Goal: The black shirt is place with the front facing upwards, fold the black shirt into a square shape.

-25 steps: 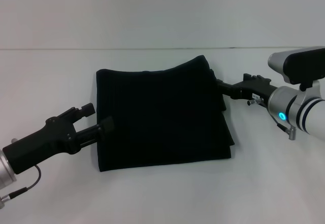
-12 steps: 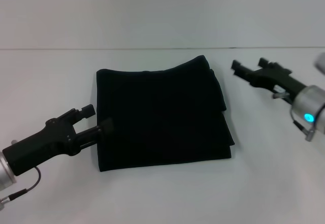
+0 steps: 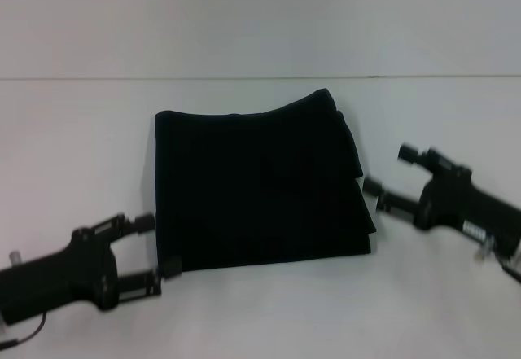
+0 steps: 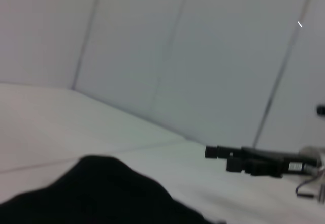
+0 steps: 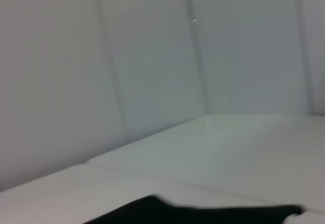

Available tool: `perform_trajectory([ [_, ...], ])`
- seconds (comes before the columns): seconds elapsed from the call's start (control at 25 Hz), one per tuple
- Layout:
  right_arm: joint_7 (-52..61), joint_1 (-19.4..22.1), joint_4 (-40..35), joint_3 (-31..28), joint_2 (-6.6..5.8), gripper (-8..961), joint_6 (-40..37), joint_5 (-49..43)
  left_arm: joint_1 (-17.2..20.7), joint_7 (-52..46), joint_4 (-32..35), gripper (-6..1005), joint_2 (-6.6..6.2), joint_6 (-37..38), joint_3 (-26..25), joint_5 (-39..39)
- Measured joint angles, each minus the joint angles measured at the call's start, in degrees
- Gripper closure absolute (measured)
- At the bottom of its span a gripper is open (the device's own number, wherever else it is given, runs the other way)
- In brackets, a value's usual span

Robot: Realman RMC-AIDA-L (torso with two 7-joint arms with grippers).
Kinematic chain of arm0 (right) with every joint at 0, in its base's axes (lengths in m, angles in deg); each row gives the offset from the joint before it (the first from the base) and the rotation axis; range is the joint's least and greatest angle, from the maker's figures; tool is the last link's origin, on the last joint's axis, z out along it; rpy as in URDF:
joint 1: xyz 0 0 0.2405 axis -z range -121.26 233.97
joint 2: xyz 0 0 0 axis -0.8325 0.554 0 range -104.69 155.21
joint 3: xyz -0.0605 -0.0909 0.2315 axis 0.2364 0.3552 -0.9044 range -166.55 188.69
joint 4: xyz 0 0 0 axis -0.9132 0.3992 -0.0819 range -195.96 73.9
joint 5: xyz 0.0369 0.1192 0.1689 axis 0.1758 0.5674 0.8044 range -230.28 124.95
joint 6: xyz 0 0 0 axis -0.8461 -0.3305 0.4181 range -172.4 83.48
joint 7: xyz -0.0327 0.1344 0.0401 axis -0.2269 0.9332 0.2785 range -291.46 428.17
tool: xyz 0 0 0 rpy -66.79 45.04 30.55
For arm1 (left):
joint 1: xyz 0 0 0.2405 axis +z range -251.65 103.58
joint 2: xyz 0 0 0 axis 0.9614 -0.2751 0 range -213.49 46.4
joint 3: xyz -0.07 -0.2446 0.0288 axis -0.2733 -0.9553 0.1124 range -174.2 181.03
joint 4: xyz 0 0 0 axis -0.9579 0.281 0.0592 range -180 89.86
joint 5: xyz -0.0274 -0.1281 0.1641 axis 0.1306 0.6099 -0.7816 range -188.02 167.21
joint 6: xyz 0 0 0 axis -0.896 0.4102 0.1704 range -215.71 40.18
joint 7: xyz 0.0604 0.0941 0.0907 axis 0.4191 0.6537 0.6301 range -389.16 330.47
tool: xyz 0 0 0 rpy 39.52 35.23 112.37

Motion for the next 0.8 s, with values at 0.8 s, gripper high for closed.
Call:
perform_trajectory([
  [0.8, -5.7, 5.3, 1.6, 3.7, 0.18, 23, -1.0, -7.7, 2.3, 3.7, -0.5, 111, 0.58, -3.5, -1.9, -4.6],
])
